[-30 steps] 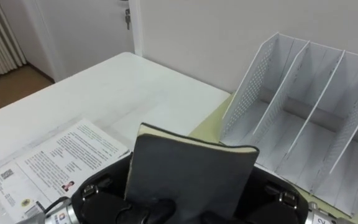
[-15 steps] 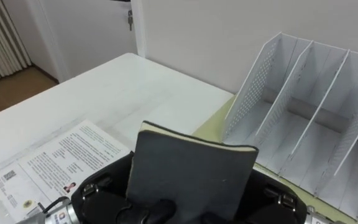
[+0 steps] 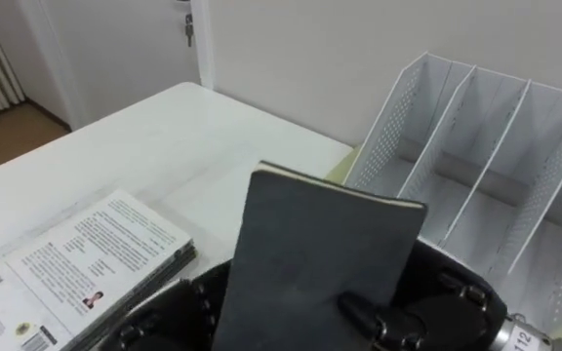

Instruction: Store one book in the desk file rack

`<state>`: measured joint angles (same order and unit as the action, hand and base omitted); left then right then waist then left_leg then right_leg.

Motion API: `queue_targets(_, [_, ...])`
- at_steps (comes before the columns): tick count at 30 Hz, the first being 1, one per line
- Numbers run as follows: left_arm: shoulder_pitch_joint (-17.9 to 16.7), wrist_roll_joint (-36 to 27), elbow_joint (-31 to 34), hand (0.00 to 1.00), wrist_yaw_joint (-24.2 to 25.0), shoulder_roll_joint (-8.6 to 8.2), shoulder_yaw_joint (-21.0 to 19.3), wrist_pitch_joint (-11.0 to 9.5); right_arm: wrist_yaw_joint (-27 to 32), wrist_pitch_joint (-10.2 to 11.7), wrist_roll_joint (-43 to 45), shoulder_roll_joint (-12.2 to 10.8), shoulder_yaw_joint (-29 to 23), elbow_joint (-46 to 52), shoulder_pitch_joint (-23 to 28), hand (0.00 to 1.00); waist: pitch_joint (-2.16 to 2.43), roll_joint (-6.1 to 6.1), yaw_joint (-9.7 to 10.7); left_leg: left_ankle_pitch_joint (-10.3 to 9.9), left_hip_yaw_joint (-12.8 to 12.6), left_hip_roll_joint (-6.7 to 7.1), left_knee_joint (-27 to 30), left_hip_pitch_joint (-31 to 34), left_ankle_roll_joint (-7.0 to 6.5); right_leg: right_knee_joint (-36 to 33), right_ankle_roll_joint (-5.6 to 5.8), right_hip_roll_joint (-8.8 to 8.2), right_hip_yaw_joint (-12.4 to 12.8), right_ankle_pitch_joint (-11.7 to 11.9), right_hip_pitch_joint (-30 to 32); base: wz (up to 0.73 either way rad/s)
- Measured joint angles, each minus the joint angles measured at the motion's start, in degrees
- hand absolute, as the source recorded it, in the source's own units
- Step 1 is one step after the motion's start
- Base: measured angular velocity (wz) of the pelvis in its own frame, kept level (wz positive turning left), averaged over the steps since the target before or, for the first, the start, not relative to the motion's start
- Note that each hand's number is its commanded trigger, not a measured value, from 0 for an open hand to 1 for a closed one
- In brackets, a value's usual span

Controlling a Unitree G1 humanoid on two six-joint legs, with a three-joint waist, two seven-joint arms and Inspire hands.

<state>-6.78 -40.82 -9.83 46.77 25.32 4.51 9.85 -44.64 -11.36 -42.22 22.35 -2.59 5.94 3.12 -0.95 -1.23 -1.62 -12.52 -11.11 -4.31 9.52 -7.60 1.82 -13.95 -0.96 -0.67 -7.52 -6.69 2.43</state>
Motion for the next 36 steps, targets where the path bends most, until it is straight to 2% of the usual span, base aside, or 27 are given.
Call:
queue_targets(5, [-2.45,1.72,-5.87,0.00,0.11,-0.66,0.15,0.02,0.91,0.03,-0.21,0.02,-2.40,0.05,-4.71,1.00,-0.06,-0.21,1.58,0.00,-0.46,0.02,-0.02,0.27,0.00,-0.55,-0.01,0.02,0.41,-0.18,0.75,-0.04])
queue_targets(10, [-3.97,9.20,-11.79,0.00,-0.97,-3.27,0.30,0.02,3.87,0.26,0.30,0.00,-3.34,0.96,-5.35,1.00,0.05,-0.54,3.10,0.00,-0.54,0.01,-0.05,0.18,0.00,-0.62,0.00,0.15,0.95,-0.26,0.61,0.00])
queue_targets(14, [-4.36,12.11,-15.73,0.00,-2.07,-4.31,0.64,-0.06,6.84,0.26,0.33,0.01,-3.94,2.10,-6.20,1.00,0.12,-0.68,3.69,0.00,-1.05,0.02,-0.04,-0.08,0.00,-0.70,0.02,0.25,1.37,-0.28,0.65,-0.09])
queue_targets(15, [-4.42,12.82,-17.16,0.00,-2.71,-4.63,1.00,-0.08,8.34,0.25,0.73,0.00,-4.40,3.30,-6.88,1.00,0.12,-0.67,4.48,0.00,-1.24,0.02,-0.04,-0.09,0.00,-0.62,0.02,0.26,1.33,-0.27,0.66,0.00])
queue_targets(18, [-4.28,13.31,-22.13,0.00,-4.05,-6.24,1.05,-0.43,12.33,0.92,1.50,-0.21,-5.99,4.81,-9.01,1.00,0.13,-0.67,4.60,0.00,-1.27,-0.05,-0.05,-0.51,0.00,-0.46,-0.10,0.36,1.37,-0.14,0.38,-0.06])
queue_targets(20, [-4.51,14.19,-24.70,0.00,-5.46,-7.61,1.10,-1.38,15.85,1.73,3.51,-0.49,-7.01,6.69,-9.17,1.00,0.13,-0.66,4.58,0.00,-1.28,-0.10,-0.06,-0.69,0.00,-0.24,-0.11,0.43,1.36,-0.12,0.06,-0.02])
queue_targets(22, [-4.79,15.55,-27.22,0.00,-7.48,-8.68,1.10,-2.06,19.81,3.83,6.70,-0.57,-7.32,8.27,-9.19,1.00,0.15,-0.65,4.16,0.00,-1.31,-0.25,-0.07,-0.63,0.00,0.23,-0.18,0.64,1.42,0.01,0.02,0.00])
queue_targets(24, [-5.41,17.35,-27.96,0.00,-9.49,-9.25,1.02,-3.20,22.86,4.27,9.69,-0.56,-7.37,9.30,-9.23,1.00,0.16,-0.63,4.18,0.00,-1.49,-0.28,-0.08,-0.54,0.00,0.22,-0.20,0.70,1.41,0.03,0.07,0.02])
queue_targets(25, [-5.37,19.13,-29.70,0.00,-10.74,-9.62,0.92,-4.36,25.29,4.30,11.80,-0.64,-7.37,9.95,-9.23,1.00,0.23,-0.51,4.00,0.00,-1.51,-0.29,-0.12,-0.53,0.00,0.16,-0.20,0.75,1.45,0.03,0.04,0.04])
queue_targets(28, [-5.57,20.86,-35.46,0.00,-14.23,-10.67,0.04,-5.95,31.45,5.14,16.74,-1.83,-7.71,11.07,-9.43,1.00,0.53,0.02,3.19,0.00,-1.76,-0.27,-0.16,-0.67,0.01,0.13,-0.18,0.89,1.93,0.06,0.05,-0.05])
queue_targets(32, [-6.65,22.85,-38.42,0.00,-17.02,-11.18,0.00,-7.09,37.84,5.68,21.04,-2.04,-7.67,11.08,-11.72,1.00,0.67,0.38,2.71,0.00,-2.57,-0.24,-0.17,-0.42,0.00,0.19,-0.11,0.94,2.33,0.15,0.40,-0.04])
queue_targets(34, [-7.27,22.91,-40.07,0.00,-18.80,-11.42,0.00,-9.01,42.39,6.30,21.79,-2.04,-7.66,11.07,-13.89,1.00,0.67,0.26,2.63,0.01,-2.61,-0.25,-0.17,0.05,0.00,0.19,-0.10,0.96,2.26,0.18,0.80,0.04])
queue_targets(36, [-7.35,22.95,-42.40,0.00,-20.50,-11.68,-0.07,-10.01,45.72,7.09,22.20,-2.05,-7.67,11.07,-15.47,1.00,0.71,0.10,2.44,0.01,-2.59,-0.25,-0.17,-0.01,0.00,0.18,-0.10,0.96,2.23,0.18,0.80,0.00])
